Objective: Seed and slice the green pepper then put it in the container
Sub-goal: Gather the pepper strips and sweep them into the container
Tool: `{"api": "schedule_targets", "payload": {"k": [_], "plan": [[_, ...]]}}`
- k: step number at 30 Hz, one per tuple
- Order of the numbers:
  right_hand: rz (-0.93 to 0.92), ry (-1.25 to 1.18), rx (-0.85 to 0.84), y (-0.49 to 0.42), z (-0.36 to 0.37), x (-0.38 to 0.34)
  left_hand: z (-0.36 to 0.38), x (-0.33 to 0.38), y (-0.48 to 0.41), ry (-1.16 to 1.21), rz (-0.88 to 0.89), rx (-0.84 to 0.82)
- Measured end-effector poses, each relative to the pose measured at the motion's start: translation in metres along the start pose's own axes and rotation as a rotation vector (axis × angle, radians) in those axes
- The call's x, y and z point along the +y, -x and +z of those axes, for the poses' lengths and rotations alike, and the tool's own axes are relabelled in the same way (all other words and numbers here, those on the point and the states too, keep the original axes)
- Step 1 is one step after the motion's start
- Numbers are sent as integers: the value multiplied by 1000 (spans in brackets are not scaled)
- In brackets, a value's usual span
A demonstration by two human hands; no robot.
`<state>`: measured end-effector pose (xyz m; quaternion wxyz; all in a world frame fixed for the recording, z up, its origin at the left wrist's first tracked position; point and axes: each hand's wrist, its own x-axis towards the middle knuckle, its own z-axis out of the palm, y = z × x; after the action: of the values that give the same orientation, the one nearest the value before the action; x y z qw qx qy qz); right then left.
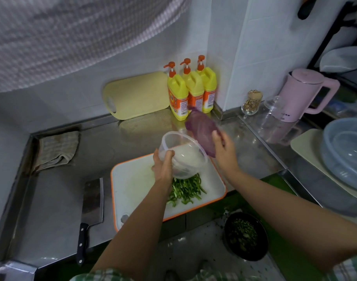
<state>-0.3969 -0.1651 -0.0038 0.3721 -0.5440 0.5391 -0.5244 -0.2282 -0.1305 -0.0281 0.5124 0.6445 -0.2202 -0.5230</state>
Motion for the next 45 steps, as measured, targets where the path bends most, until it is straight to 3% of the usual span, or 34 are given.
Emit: {"api": "schedule_targets", "payload": {"k": [5,9,15,21,25,30,38,45], "plan": [[471,-162,518,-34,-42,39,-7,-18,-23,79,-15,124],[713,-360,582,-33,-65,72,3,-31,-33,164,-21,146],[913,-528,467,-25,-66,102,24,-10,2,251,-96,145],[1189,-236,160,-7,-62,94,27,-14,3,255,-136,169],[1347,-19,-189,18,-54,87,18,-28,3,275,-151,183],[1437,20,-361,37,-41,88,2,-40,15,285,-167,190],[1346,-247,-207,78,-1,87,-27,-60,33,319,-193,192],[1261,-333,-97,102,22,89,-67,-81,50,338,-184,129]]}}
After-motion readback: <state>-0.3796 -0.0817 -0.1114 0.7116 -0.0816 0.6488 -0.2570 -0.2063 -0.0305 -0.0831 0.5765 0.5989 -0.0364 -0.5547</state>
